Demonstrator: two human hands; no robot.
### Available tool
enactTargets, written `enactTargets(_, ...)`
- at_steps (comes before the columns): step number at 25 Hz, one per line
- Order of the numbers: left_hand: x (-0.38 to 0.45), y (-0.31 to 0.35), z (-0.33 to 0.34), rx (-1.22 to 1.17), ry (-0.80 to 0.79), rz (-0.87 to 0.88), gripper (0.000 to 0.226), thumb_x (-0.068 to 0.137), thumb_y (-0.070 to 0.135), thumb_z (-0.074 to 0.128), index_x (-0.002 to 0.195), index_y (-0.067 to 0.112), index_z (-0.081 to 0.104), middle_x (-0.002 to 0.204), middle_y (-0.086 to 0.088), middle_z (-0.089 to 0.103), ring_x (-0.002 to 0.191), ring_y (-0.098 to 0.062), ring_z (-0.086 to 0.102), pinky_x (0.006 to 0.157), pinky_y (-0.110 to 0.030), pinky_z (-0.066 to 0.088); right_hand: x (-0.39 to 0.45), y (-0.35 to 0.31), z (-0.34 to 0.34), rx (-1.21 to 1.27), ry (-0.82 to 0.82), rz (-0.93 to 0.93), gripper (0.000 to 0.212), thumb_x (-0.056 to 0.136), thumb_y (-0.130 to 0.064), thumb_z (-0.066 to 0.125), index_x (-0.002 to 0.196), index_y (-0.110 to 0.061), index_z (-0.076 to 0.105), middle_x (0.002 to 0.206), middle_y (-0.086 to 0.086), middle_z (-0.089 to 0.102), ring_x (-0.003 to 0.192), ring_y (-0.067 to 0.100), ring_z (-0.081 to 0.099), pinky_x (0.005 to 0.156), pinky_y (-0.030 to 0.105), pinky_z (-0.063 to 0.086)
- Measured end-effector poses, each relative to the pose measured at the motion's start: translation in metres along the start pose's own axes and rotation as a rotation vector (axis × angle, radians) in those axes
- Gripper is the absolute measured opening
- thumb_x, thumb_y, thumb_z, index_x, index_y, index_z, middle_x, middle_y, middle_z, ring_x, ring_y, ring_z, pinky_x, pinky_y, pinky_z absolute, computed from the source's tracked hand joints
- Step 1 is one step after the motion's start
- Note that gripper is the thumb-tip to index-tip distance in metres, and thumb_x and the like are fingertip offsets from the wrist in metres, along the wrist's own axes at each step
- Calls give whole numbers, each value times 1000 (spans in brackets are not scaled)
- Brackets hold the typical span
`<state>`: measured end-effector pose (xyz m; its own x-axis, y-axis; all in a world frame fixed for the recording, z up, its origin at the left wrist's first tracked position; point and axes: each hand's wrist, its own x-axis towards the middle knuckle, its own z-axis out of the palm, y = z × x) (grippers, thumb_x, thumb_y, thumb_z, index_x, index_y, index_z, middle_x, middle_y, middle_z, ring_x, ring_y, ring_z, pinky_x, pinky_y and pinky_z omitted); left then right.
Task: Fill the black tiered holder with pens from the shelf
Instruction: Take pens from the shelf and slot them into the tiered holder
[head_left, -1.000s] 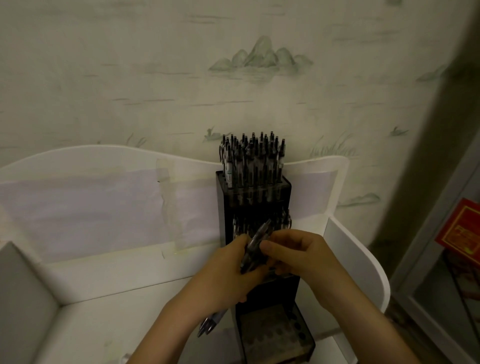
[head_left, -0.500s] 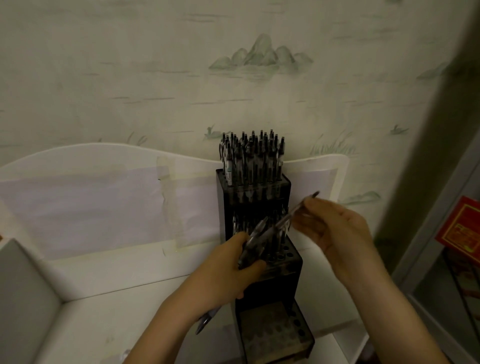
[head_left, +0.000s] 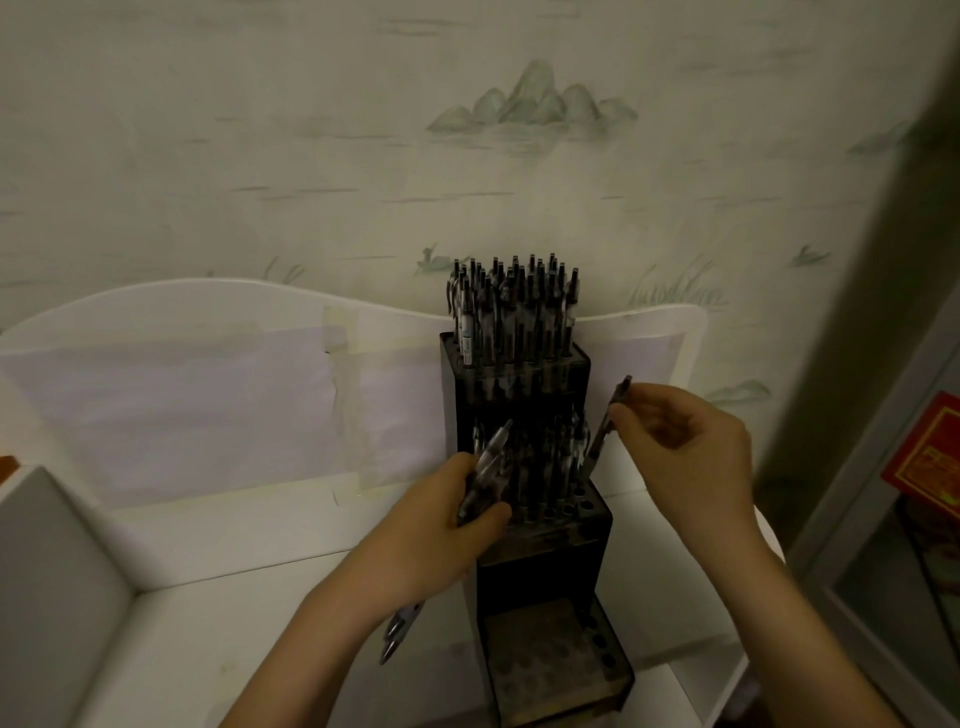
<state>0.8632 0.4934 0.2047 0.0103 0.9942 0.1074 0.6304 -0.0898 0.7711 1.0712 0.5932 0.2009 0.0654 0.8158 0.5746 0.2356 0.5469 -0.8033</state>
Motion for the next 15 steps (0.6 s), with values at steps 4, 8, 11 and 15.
enactTargets(4, -2, -2, -2, -15, -4, -17, 15, 94, 31, 57, 94, 17, 50, 68, 7, 50, 47, 3, 50, 49, -16, 42, -4, 16, 7, -24, -34, 0, 23, 80, -12, 77, 94, -29, 72, 80, -21, 71, 72, -4, 68, 69, 4, 48)
enactTargets(8, -2, -6, -4, -30, 1, -33, 14, 94, 30, 57, 92, 19, 49, 67, 7, 50, 46, 3, 50, 48, -18, 43, -4, 28, 11, -59, -86, 46, 20, 79, -13, 79, 92, -27, 73, 79, -21, 71, 72, -5, 67, 68, 4, 48)
enactTargets(11, -1, -7, -4, -36, -4, -35, 14, 94, 30, 57, 91, 20, 49, 67, 7, 50, 46, 3, 50, 48, -18, 43, -7, 37, 13, -142, -175, 121, 16, 79, -19, 79, 90, -28, 74, 78, -23, 69, 73, -8, 67, 67, 4, 49)
enactTargets(15, 0, -6, -3, -45, -10, -27, 13, 94, 30, 58, 90, 21, 49, 67, 7, 50, 46, 4, 50, 47, -18, 44, -7, 40, 14, -197, -192, 125, 14, 78, -21, 80, 92, -20, 77, 72, -25, 66, 70, -14, 63, 61, -3, 42)
